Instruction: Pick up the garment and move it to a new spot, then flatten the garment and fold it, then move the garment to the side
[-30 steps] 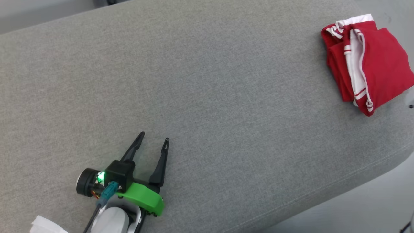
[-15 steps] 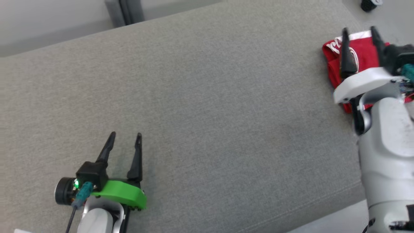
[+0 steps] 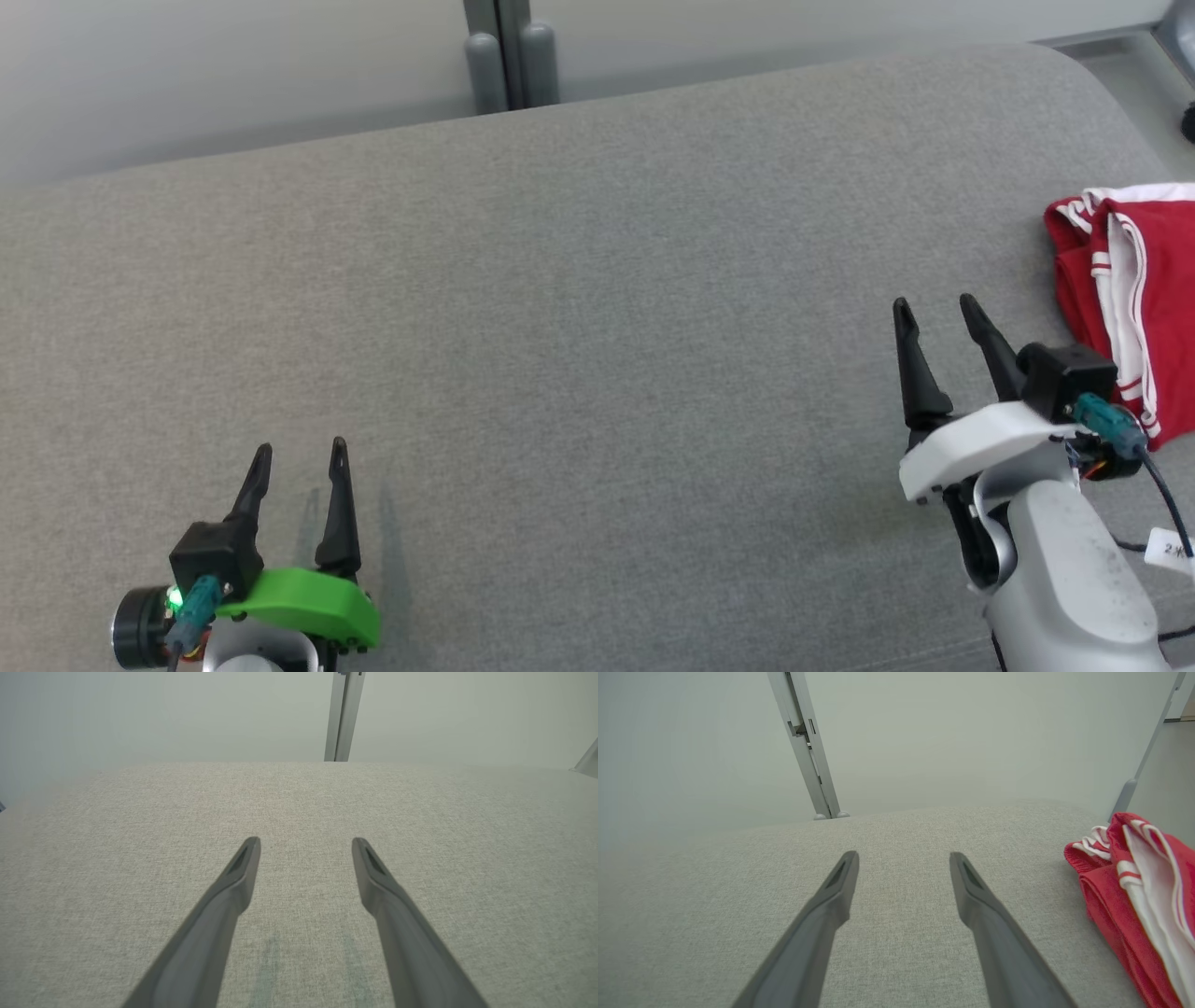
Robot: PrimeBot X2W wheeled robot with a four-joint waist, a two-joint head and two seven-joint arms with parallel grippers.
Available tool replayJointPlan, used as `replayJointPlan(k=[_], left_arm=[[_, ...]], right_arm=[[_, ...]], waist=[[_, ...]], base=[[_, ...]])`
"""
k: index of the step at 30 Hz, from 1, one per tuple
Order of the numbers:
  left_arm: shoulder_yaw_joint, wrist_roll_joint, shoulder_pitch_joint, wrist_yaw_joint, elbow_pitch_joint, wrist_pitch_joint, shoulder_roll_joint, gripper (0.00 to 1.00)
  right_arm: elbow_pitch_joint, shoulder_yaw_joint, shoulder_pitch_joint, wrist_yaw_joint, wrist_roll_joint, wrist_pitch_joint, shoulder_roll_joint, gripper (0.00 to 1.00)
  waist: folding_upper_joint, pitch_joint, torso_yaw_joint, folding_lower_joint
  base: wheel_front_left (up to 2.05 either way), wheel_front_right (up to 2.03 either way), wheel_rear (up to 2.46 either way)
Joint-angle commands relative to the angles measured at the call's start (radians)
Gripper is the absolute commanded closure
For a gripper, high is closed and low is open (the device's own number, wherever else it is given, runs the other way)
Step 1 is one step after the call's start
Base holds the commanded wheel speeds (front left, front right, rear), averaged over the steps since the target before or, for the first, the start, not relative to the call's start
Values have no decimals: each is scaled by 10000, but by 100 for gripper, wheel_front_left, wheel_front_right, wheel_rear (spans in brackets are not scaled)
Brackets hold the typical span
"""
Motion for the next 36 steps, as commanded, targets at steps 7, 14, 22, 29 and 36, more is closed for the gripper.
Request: replayJointPlan(k=[7,14,22,29,36], left_arm=[[241,-227,789,112,161,2,-18,0],[218,-710,1301,103,257,2,-20,0],[220,-840,1314,84,581,7,-82,100],[403,-2534,1068,69,494,534,-85,100],[458,-3730,967,76,275,830,-78,100]], right_arm=[[-459,-8,1361,-18,111,-37,-30,0],[-789,-65,2311,-18,266,-37,-29,0],[-546,-10,2729,2,259,26,94,100],[-673,-165,2702,1,2006,560,89,100],[-899,-181,2741,0,3245,846,78,100]], waist=[[0,-1006,936,0],[0,-1433,1082,0],[0,-1512,1056,0],[0,-1507,1081,0],[0,-1501,1100,0]], base=[[0,0,0],[0,0,0],[0,0,0],[0,0,0],[0,0,0]])
